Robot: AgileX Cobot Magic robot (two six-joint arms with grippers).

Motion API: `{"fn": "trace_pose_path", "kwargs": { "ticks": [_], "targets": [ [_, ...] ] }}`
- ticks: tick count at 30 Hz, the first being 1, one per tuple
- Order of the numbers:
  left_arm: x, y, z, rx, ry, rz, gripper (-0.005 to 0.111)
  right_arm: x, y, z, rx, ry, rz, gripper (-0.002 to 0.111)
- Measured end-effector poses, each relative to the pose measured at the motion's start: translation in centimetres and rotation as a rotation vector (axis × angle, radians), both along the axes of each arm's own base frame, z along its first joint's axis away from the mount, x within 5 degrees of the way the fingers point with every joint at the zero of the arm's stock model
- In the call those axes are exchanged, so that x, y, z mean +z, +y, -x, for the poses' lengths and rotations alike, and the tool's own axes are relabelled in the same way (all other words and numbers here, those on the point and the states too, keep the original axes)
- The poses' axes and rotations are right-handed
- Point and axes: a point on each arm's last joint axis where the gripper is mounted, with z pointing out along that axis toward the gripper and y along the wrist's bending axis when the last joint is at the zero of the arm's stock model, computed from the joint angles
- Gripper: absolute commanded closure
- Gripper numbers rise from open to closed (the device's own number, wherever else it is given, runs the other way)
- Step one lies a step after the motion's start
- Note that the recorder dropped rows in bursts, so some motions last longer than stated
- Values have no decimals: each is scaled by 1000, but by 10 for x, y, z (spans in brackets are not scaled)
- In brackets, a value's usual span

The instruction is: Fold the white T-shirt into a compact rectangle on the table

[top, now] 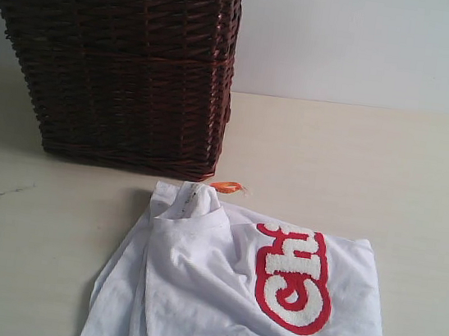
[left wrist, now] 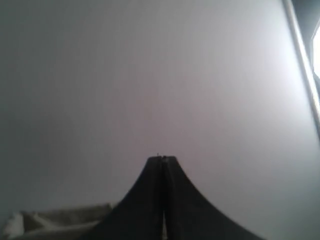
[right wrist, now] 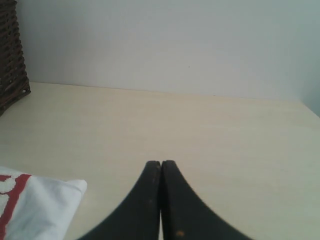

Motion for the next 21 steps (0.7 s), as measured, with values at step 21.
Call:
{"fn": "trace_pose_path", "kwargs": {
  "ticks": [21],
  "targets": [
    [-122, -6, -49, 473, 381, -49, 107, 0, 0, 0, 0, 0, 0, 108]
  ]
}}
